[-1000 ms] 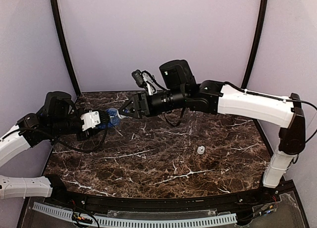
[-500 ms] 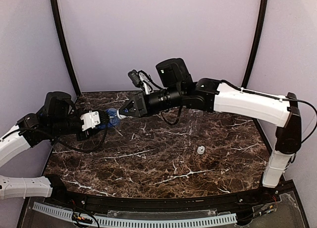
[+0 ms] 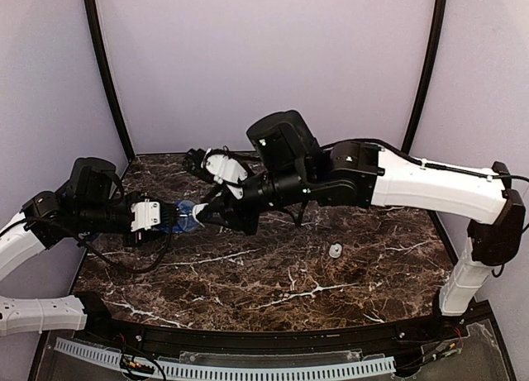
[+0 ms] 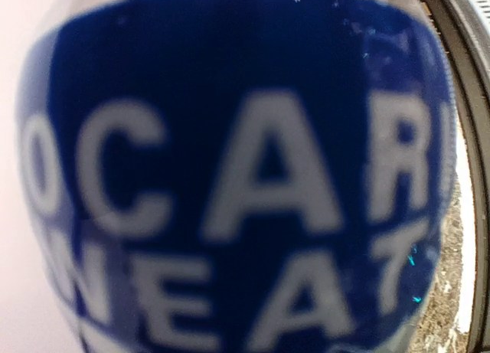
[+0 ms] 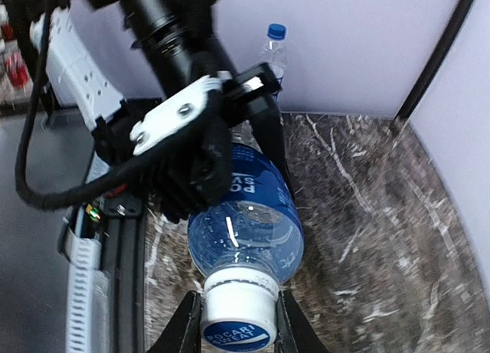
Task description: Unscrew the bottle caps
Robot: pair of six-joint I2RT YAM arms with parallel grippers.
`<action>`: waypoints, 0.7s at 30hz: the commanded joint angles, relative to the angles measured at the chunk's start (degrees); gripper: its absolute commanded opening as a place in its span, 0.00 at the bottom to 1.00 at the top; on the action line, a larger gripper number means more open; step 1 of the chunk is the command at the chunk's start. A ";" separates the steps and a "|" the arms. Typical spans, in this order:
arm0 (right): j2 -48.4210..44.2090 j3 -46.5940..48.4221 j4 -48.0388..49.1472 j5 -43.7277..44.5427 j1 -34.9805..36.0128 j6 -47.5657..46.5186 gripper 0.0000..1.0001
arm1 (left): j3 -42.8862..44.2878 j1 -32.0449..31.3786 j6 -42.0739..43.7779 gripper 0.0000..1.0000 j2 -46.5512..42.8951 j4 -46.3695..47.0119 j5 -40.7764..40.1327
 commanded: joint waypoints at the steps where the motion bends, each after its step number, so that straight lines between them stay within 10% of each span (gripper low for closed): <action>1: -3.61 -4.25 3.08 13.70 9.03 -31.08 0.00 | 1.59 0.27 3.54 0.36 1.20 -9.64 4.86; 9: -5.33 -18.97 24.63 39.91 14.25 -71.25 0.00 | 1.57 0.19 8.27 0.35 1.24 -15.35 6.63; 21: -10.69 -33.40 54.34 34.26 15.84 -94.27 0.00 | 0.37 0.23 9.41 0.35 0.75 -15.28 5.82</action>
